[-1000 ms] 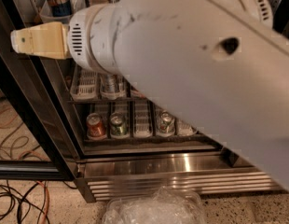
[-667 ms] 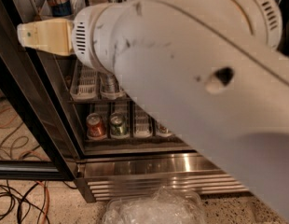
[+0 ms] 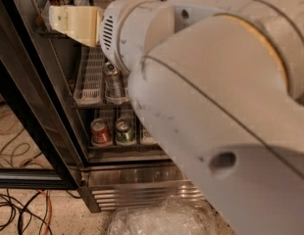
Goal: Pick redbull can from top shelf of fridge
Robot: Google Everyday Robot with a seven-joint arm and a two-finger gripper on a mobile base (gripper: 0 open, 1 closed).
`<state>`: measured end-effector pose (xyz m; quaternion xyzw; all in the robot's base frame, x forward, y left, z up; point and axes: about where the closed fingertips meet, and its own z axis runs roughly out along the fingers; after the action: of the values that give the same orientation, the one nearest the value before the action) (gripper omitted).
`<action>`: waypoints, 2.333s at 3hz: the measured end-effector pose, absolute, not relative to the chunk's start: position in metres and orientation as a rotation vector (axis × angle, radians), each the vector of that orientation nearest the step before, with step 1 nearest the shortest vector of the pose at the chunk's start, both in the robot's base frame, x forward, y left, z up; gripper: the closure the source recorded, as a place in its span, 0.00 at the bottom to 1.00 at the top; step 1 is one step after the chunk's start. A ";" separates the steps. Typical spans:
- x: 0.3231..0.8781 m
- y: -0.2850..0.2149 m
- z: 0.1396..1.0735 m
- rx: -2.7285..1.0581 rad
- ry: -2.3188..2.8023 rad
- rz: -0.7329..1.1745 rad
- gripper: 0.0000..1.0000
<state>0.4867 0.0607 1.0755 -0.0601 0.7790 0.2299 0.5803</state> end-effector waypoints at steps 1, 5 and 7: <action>0.487 0.056 1.075 -0.130 1.820 0.529 0.00; 0.511 0.094 1.104 -0.237 1.732 0.551 0.00; 0.508 0.129 1.136 -0.267 1.663 0.557 0.00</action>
Offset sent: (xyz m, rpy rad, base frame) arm 0.1398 0.0632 -0.0224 -0.0484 -0.0755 -0.0900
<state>0.5082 0.1292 1.1358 -0.1165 0.7266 0.2435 0.6319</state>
